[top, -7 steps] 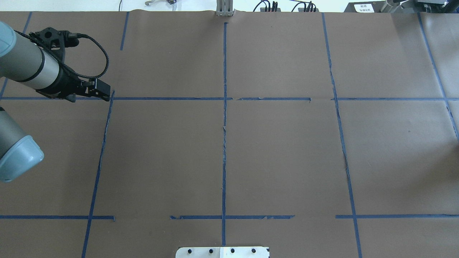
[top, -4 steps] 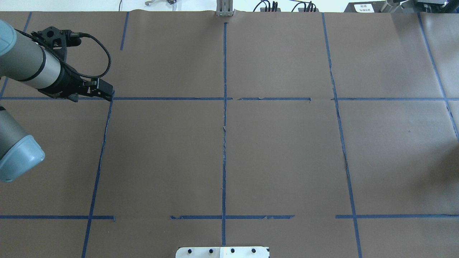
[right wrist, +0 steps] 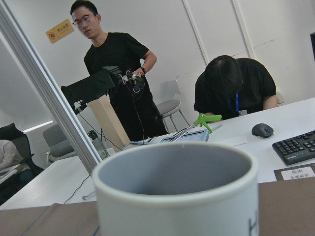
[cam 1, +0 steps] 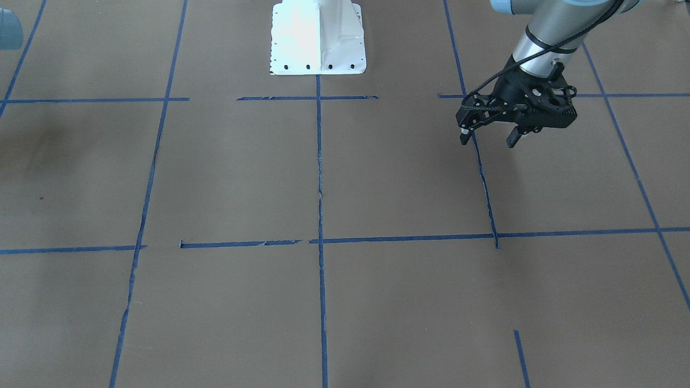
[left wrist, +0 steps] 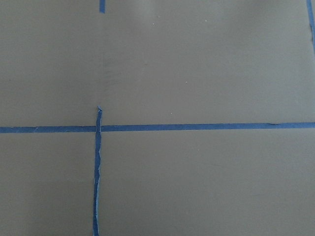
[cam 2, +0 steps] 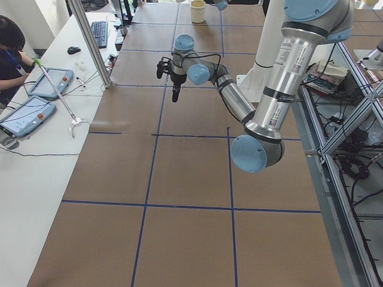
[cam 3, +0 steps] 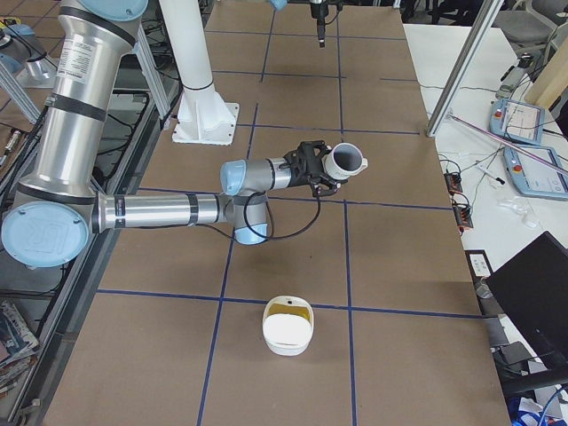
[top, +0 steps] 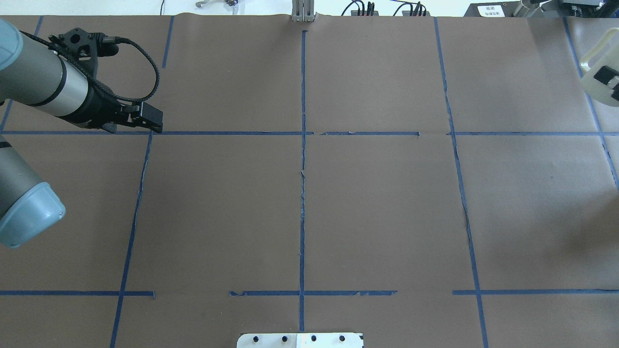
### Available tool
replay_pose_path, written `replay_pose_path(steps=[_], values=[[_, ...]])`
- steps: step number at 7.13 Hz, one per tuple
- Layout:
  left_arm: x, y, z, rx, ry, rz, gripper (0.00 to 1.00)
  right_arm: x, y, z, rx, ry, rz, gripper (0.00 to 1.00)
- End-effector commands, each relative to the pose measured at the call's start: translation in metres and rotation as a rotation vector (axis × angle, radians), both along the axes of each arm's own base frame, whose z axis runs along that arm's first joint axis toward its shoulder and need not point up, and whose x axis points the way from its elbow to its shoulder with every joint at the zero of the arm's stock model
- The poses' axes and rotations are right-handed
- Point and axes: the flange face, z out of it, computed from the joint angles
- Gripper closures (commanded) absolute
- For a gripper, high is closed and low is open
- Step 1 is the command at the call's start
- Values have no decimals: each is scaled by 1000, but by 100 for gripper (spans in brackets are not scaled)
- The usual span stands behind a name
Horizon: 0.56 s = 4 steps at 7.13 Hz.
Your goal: Left arm hands cup to right arm to dump lemon
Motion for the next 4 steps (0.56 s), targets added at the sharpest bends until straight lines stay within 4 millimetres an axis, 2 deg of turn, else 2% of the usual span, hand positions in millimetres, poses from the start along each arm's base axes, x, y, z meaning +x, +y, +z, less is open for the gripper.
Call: replay_pose_path(steps=[1, 2, 3, 4], values=[[14, -2, -46, 65, 57, 19, 0, -90, -40, -59, 72, 132, -87, 96], [22, -2, -74, 90, 85, 26, 0, -136, -51, -97, 80, 118, -83, 97], [25, 4, -69, 36, 84, 49, 0, -198, -41, -125, 86, 98, -83, 97], [25, 5, -68, -45, 59, 37, 0, -246, -40, -154, 93, 105, -56, 96]])
